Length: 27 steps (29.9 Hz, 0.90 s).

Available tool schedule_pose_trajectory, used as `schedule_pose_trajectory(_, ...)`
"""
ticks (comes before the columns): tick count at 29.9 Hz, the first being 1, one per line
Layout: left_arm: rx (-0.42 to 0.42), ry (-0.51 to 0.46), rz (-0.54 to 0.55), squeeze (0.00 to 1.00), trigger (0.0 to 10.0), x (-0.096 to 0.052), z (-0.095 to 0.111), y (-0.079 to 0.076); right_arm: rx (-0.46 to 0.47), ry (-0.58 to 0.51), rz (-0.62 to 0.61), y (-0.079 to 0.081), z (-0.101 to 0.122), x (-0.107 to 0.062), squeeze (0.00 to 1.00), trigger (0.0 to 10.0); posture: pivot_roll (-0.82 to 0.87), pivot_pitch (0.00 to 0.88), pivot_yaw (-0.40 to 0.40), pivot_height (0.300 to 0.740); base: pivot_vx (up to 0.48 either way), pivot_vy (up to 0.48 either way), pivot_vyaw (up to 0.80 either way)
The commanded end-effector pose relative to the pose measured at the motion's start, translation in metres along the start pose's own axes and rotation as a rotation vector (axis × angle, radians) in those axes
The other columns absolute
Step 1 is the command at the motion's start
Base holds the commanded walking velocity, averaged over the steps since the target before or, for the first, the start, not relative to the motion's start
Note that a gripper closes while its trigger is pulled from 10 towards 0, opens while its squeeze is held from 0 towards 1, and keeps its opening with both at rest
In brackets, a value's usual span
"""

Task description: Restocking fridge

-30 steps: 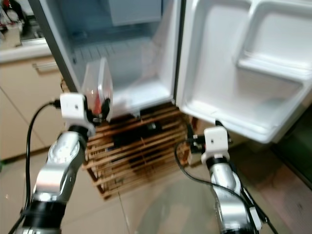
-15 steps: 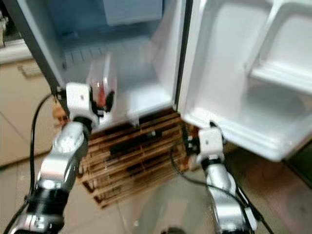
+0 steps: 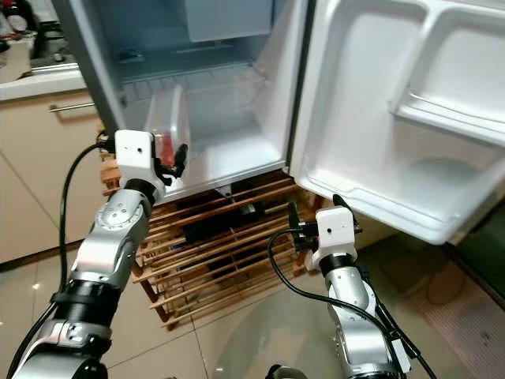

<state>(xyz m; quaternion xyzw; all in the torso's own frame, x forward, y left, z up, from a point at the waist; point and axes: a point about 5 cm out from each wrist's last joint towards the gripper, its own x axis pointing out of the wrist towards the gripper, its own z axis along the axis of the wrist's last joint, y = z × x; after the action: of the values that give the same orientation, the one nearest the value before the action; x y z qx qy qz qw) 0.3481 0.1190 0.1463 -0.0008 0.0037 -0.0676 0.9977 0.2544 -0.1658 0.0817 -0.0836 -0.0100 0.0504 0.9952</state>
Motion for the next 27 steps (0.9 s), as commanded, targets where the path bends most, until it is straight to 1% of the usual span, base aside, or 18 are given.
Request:
schedule_pose_trajectory(1,-0.074,-0.033,-0.017,0.0,10.0,0.008,0.009,-0.004,-0.008,0.0,0.014,0.001,0.003,-0.002,0.0,10.0,-0.12,0.024,0.02,0.74,0.0,0.0,0.0)
schedule_pose_trajectory(2,-0.109,-0.028,-0.021,0.0,10.0,0.01,0.009,-0.006,-0.008,0.004,0.014,0.001,0.002,-0.004,0.0,10.0,-0.12,0.026,0.019,0.74,0.0,0.0,0.0)
schedule_pose_trajectory(3,-0.195,-0.024,-0.028,0.0,10.0,0.014,0.009,-0.01,-0.009,0.014,0.013,0.0,0.001,-0.007,0.0,10.0,-0.13,0.031,0.018,0.74,0.0,0.0,0.0)
schedule_pose_trajectory(4,-0.195,-0.024,-0.028,0.0,10.0,0.014,0.009,-0.01,-0.009,0.014,0.013,0.0,0.001,-0.007,0.0,10.0,-0.13,0.031,0.018,0.74,0.0,0.0,0.0)
schedule_pose_trajectory(5,-0.283,-0.016,-0.038,0.0,10.0,0.018,0.007,-0.014,-0.011,0.022,0.013,-0.001,0.0,-0.01,0.0,10.0,-0.14,0.037,0.012,0.74,0.0,0.0,0.0)
schedule_pose_trajectory(6,-0.325,-0.008,-0.037,0.0,10.0,0.019,0.006,-0.016,-0.012,0.025,0.013,-0.001,0.0,-0.012,0.0,10.0,-0.15,0.043,0.008,0.74,0.0,0.0,0.0)
schedule_pose_trajectory(7,-0.325,-0.008,-0.037,0.0,10.0,0.019,0.006,-0.016,-0.012,0.025,0.013,-0.001,0.0,-0.012,0.0,10.0,-0.15,0.043,0.008,0.74,0.0,0.0,0.0)
schedule_pose_trajectory(8,-0.374,-0.009,-0.037,0.0,10.0,0.024,0.005,-0.021,-0.015,0.03,0.014,-0.002,0.0,-0.016,0.0,10.0,-0.16,0.052,0.003,0.74,0.0,0.0,0.0)
schedule_pose_trajectory(9,-0.385,-0.012,-0.038,0.0,10.0,0.025,0.005,-0.022,-0.016,0.031,0.014,-0.003,0.0,-0.017,0.0,10.0,-0.16,0.053,0.002,0.74,0.0,0.0,0.0)
schedule_pose_trajectory(12,-0.465,-0.004,-0.026,0.0,10.0,0.03,0.005,-0.025,-0.023,0.043,0.018,-0.004,-0.001,-0.022,0.0,10.0,-0.18,0.066,-0.007,0.74,0.0,0.0,0.0)
schedule_pose_trajectory(13,-0.465,-0.004,-0.026,0.0,10.0,0.03,0.005,-0.025,-0.023,0.043,0.018,-0.004,-0.001,-0.022,0.0,10.0,-0.18,0.066,-0.007,0.74,0.0,0.0,0.0)
schedule_pose_trajectory(14,-0.501,0.001,-0.011,0.0,10.0,0.033,0.004,-0.025,-0.026,0.051,0.021,-0.005,-0.002,-0.025,0.0,10.0,-0.19,0.076,-0.014,0.74,0.0,0.0,0.0)
schedule_pose_trajectory(16,-0.559,0.018,0.03,0.0,10.0,0.036,-0.001,-0.021,-0.033,0.07,0.029,-0.007,-0.004,-0.032,0.0,10.0,-0.21,0.096,-0.027,0.74,0.0,0.0,0.0)
schedule_pose_trajectory(18,-0.618,0.041,0.089,0.0,10.0,0.039,-0.006,-0.012,-0.041,0.099,0.037,-0.011,-0.006,-0.044,0.0,10.0,-0.23,0.113,-0.037,0.74,0.0,0.0,0.0)
schedule_pose_trajectory(22,-0.629,0.043,0.103,0.0,10.0,0.041,-0.006,-0.007,-0.044,0.114,0.036,-0.013,-0.007,-0.051,0.0,10.0,-0.23,0.123,-0.044,0.74,0.0,0.0,0.0)
schedule_pose_trajectory(23,-0.637,0.03,0.128,0.0,10.0,0.043,-0.002,0.002,-0.044,0.123,0.034,-0.014,-0.007,-0.056,0.0,10.0,-0.24,0.133,-0.047,0.74,0.0,0.0,0.0)
schedule_pose_trajectory(25,-0.639,0.023,0.139,0.0,10.0,0.043,0.0,0.005,-0.044,0.125,0.033,-0.014,-0.007,-0.059,0.0,10.0,-0.24,0.139,-0.048,0.74,0.0,0.0,0.0)
schedule_pose_trajectory(27,-0.674,0.015,0.195,0.0,10.0,0.044,0.0,0.019,-0.043,0.141,0.031,-0.016,-0.007,-0.065,0.0,10.0,-0.26,0.151,-0.054,0.74,0.0,0.0,0.0)
